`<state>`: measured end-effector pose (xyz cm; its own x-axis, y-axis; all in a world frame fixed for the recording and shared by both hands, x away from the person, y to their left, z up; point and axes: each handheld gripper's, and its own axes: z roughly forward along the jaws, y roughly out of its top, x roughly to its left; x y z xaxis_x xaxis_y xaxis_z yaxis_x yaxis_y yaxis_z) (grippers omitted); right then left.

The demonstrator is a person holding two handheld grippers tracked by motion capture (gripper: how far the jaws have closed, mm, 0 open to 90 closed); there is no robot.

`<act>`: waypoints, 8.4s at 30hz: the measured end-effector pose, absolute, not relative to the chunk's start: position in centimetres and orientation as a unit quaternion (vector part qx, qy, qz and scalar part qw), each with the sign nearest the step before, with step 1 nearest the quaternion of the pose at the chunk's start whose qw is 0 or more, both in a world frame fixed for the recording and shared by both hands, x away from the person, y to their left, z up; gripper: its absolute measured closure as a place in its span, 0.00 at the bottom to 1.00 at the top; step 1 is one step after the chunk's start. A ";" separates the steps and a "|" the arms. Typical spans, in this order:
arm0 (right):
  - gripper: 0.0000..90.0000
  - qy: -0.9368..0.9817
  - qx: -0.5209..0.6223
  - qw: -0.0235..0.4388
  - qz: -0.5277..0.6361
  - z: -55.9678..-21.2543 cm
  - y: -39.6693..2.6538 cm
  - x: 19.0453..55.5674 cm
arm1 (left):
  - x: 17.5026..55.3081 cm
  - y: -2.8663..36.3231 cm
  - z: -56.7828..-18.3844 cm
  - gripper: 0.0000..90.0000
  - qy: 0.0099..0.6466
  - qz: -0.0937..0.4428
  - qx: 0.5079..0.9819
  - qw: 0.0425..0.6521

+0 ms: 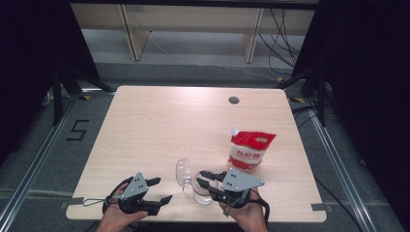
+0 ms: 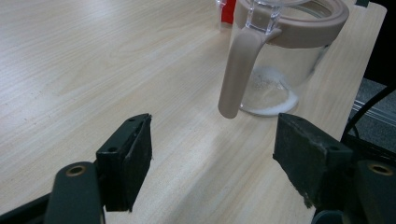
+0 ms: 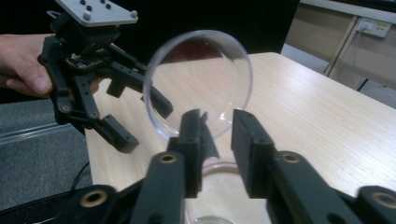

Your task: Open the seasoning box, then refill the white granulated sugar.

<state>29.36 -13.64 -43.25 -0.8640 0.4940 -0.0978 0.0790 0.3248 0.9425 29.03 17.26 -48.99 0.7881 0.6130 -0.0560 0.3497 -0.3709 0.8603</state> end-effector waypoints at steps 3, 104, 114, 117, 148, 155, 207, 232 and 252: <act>0.74 0.789 0.190 0.183 0.555 -43.3 -14.8 29.5 | 29.0 17.1 -49.0 0.29 0.301 0.132 0.810 0.486; 0.48 0.725 0.374 0.233 0.530 -47.5 -26.8 35.8 | 28.8 17.0 -49.3 0.19 0.317 0.147 0.805 0.480; 0.53 0.693 0.440 0.261 0.508 -47.2 -25.1 33.8 | 28.8 17.0 -49.3 0.20 0.318 0.148 0.802 0.483; 0.53 0.682 0.453 0.263 0.510 -47.2 -24.6 33.6 | 28.8 17.0 -49.3 0.20 0.314 0.150 0.804 0.482; 0.38 0.715 0.356 0.256 0.545 -49.6 -25.1 36.2 | 28.7 16.9 -49.4 0.20 0.312 0.148 0.806 0.481; 0.38 0.717 0.344 0.260 0.548 -50.1 -24.9 36.7 | 28.7 16.9 -49.4 0.20 0.310 0.147 0.809 0.478; 0.33 0.697 0.343 0.250 0.578 -51.7 -24.3 38.3 | 28.6 16.6 -49.6 0.20 0.313 0.139 0.810 0.476; 0.40 0.694 0.336 0.256 0.583 -51.7 -23.9 38.5 | 28.6 16.7 -49.5 0.20 0.307 0.143 0.813 0.474; 0.46 0.724 0.317 0.307 0.531 -50.2 -22.7 36.6 | 28.5 16.6 -49.5 0.20 0.305 0.146 0.813 0.474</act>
